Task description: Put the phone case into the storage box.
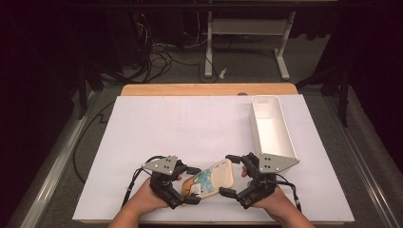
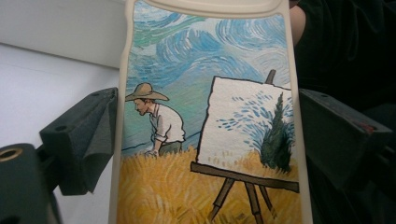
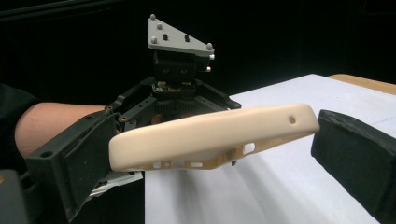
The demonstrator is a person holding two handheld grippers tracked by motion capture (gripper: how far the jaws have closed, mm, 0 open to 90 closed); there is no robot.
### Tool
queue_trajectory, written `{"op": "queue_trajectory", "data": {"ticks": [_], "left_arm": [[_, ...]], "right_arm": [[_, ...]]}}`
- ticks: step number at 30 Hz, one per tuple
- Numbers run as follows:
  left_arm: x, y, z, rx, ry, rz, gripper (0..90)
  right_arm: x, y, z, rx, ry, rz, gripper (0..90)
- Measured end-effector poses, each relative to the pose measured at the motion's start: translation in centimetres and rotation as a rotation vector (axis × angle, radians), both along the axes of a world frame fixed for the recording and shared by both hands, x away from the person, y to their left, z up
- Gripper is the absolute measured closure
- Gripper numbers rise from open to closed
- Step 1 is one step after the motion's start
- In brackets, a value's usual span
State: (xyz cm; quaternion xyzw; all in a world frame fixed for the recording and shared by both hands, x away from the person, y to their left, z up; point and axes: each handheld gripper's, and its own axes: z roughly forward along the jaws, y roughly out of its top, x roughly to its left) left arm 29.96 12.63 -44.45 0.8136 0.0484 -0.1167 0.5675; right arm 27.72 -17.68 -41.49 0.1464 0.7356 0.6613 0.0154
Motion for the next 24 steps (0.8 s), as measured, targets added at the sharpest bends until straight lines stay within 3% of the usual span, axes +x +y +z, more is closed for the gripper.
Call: {"op": "queue_trajectory", "data": {"ticks": [17, 24], "left_arm": [[-0.05, -0.18, -0.16, 0.008, -0.004, 0.002, 11.4], [-0.09, -0.67, -0.57, 0.036, -0.001, -0.003, 11.0]], "right_arm": [[-0.04, -0.05, 0.05, 0.015, 0.004, 0.009, 9.4], [-0.09, 0.08, 0.03, 0.005, 0.013, 0.007, 10.4]]}}
